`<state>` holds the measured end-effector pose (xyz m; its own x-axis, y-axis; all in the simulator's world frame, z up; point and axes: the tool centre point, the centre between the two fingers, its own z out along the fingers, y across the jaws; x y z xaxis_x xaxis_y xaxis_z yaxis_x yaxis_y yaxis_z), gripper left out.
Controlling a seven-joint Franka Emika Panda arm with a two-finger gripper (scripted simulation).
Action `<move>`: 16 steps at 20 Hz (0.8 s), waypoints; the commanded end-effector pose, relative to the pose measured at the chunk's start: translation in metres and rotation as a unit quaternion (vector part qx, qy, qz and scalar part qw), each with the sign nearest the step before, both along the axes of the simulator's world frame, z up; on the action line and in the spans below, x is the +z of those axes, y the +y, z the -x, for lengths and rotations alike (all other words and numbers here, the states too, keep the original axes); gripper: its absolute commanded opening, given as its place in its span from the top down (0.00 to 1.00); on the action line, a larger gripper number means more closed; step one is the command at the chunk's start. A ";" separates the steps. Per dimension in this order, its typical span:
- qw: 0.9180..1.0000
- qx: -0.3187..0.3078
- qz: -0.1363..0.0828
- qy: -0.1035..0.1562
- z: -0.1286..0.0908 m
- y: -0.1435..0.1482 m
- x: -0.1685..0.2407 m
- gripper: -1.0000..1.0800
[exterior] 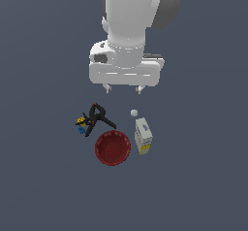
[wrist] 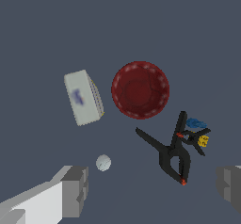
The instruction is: Pick up a designated object from a clutter of objects.
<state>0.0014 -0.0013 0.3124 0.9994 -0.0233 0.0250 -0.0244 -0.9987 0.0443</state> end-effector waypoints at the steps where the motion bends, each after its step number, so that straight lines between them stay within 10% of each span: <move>1: 1.000 -0.005 -0.001 0.001 0.002 0.004 -0.015 0.04; 16: 0.998 -0.058 -0.013 0.004 0.045 0.037 -0.148 0.04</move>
